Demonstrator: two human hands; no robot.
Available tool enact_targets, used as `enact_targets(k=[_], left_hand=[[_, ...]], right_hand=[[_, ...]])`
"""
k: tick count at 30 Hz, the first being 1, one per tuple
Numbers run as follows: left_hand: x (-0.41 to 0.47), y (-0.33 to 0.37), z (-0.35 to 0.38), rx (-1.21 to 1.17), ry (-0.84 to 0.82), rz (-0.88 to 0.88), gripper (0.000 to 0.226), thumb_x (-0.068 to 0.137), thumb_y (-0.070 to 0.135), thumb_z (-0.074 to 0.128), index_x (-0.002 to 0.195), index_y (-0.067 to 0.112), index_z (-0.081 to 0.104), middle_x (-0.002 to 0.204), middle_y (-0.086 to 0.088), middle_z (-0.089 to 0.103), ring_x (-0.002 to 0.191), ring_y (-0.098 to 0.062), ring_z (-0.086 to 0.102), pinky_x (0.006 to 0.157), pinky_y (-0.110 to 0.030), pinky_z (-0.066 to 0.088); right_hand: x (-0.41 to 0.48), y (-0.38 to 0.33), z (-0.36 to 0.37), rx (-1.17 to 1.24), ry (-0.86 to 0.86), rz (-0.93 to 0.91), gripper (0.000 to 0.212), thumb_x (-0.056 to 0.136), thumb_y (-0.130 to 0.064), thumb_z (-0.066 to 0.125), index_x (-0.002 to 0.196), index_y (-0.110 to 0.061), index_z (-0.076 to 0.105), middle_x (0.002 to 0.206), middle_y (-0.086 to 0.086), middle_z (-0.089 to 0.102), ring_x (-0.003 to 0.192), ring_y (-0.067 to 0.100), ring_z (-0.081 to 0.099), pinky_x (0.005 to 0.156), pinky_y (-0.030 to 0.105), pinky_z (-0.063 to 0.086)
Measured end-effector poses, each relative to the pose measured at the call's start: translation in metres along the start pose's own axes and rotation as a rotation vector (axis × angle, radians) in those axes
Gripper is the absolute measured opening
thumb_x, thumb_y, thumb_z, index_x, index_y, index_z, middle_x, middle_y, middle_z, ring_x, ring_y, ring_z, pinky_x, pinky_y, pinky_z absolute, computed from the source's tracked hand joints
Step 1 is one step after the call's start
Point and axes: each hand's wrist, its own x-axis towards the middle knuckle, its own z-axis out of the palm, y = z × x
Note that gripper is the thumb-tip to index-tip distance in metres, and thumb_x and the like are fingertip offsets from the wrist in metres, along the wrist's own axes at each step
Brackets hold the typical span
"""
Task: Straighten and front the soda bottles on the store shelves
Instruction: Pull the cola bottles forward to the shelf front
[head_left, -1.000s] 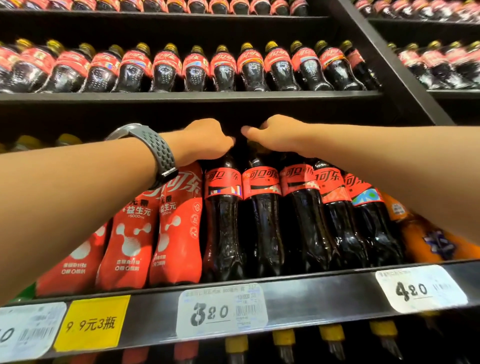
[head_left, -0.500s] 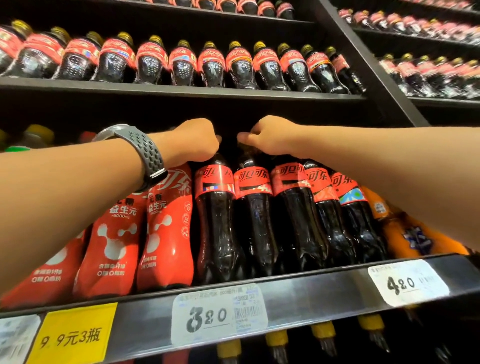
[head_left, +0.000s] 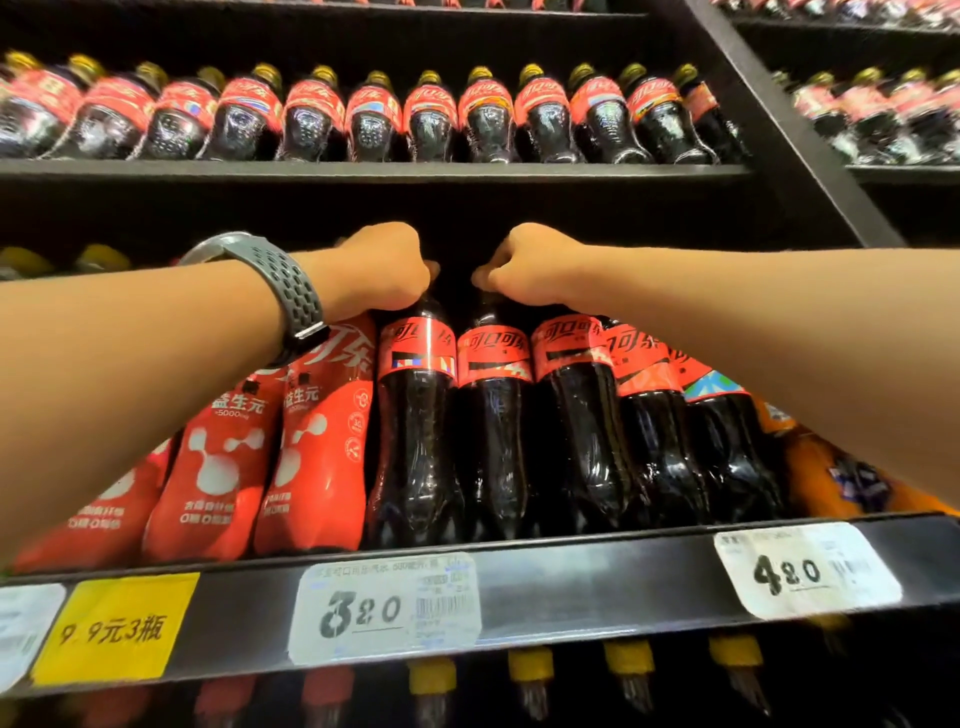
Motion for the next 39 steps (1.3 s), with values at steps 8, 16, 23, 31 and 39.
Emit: enact_targets(k=[8, 16, 23, 31, 39], left_hand=[[-0.003, 0.001, -0.003, 0.017, -0.009, 0.000, 0.035, 0.094, 0.032, 0.053, 0.107, 0.001, 0.063, 0.108, -0.022, 0.064, 0.101, -0.040, 0.058, 0.082, -0.038, 0.046], [-0.002, -0.003, -0.005, -0.016, -0.002, 0.012, 0.028, 0.093, 0.032, 0.055, 0.092, 0.005, 0.065, 0.088, -0.014, 0.060, 0.083, -0.030, 0.055, 0.070, -0.033, 0.041], [-0.001, -0.003, -0.004, -0.014, 0.021, 0.014, 0.031, 0.092, 0.034, 0.056, 0.104, 0.008, 0.068, 0.104, -0.017, 0.065, 0.098, -0.035, 0.059, 0.075, -0.033, 0.043], [0.000, -0.004, -0.006, -0.028, 0.009, 0.033, 0.031, 0.093, 0.032, 0.055, 0.106, 0.006, 0.066, 0.107, -0.016, 0.065, 0.098, -0.032, 0.059, 0.075, -0.032, 0.044], [-0.001, -0.001, -0.006, -0.053, 0.005, 0.022, 0.030, 0.088, 0.027, 0.053, 0.109, 0.011, 0.067, 0.111, -0.010, 0.066, 0.099, -0.027, 0.059, 0.078, -0.030, 0.045]], right_hand=[[-0.002, 0.001, -0.005, 0.064, -0.016, 0.004, 0.031, 0.085, -0.035, 0.065, 0.101, -0.008, 0.068, 0.088, 0.003, 0.063, 0.086, 0.020, 0.061, 0.065, 0.023, 0.040], [-0.004, 0.000, -0.011, 0.122, -0.023, 0.009, 0.025, 0.086, -0.035, 0.066, 0.096, -0.013, 0.067, 0.079, -0.003, 0.059, 0.074, 0.012, 0.055, 0.053, 0.020, 0.034], [-0.006, 0.000, -0.012, 0.089, 0.003, 0.024, 0.037, 0.085, -0.042, 0.064, 0.101, -0.010, 0.068, 0.093, 0.004, 0.064, 0.090, 0.021, 0.060, 0.070, 0.024, 0.040], [-0.007, 0.000, -0.009, 0.029, 0.029, 0.021, 0.040, 0.085, -0.044, 0.065, 0.102, -0.009, 0.069, 0.100, 0.008, 0.068, 0.095, 0.024, 0.062, 0.084, 0.032, 0.050], [-0.007, 0.002, -0.013, 0.050, -0.031, 0.024, 0.043, 0.082, -0.049, 0.066, 0.108, -0.016, 0.067, 0.104, 0.002, 0.064, 0.099, 0.020, 0.058, 0.079, 0.028, 0.045]])
